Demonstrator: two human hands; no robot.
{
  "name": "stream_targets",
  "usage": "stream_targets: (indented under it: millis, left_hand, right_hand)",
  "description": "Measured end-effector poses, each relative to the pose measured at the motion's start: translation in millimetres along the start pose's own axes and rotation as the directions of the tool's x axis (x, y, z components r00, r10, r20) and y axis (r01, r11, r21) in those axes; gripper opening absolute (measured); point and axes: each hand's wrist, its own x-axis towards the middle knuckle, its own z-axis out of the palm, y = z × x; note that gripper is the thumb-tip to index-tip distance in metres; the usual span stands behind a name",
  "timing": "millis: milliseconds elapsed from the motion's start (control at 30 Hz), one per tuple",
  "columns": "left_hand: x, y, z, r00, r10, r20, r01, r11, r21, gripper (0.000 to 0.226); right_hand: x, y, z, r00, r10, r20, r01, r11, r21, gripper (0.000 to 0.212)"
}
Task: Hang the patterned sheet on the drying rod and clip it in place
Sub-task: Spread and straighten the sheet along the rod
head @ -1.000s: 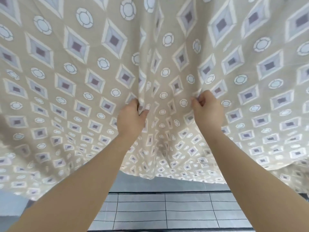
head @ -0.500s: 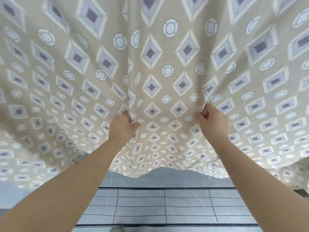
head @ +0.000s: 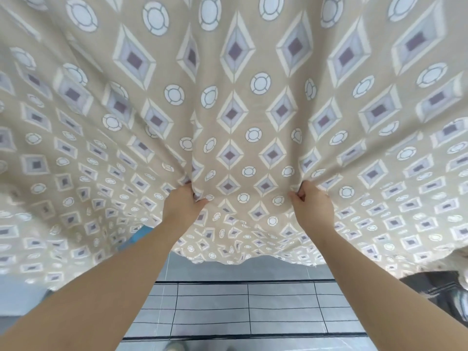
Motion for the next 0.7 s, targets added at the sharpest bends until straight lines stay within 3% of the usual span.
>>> stream_targets:
  millis: [267, 467, 600, 700]
  left_hand:
    - [-12.8, -11.3, 13.6, 0.999, -0.040, 0.022, 0.040, 0.999, 0.034, 0.039]
    - [-25.6, -16.5, 22.1, 0.995, -0.071, 0.072, 0.068, 0.997, 0.044, 0.034]
    - [-29.3, -22.4, 14.6, 0.996, -0.034, 0.082, 0.038, 0.998, -0.045, 0.038]
    - [-33.9, -21.1, -5.5, 0.998, 0.064, 0.018, -0.060, 0.983, -0.174, 0.027]
  right_hand:
    - [-11.9, 9.7, 7.2, 0.997, 0.038, 0.069, -0.035, 0.999, -0.037, 0.024]
    - [-23.4, 15.6, 4.8, 0.993, 0.072, 0.093, -0.068, 0.997, -0.043, 0.029]
    - [-29.9, 11.8, -0.7, 0.993, 0.092, 0.079, -0.098, 0.992, 0.074, 0.023]
    - [-36.9, -1.1, -16.4, 0.997, 0.068, -0.041, -0.058, 0.976, 0.211, 0.021]
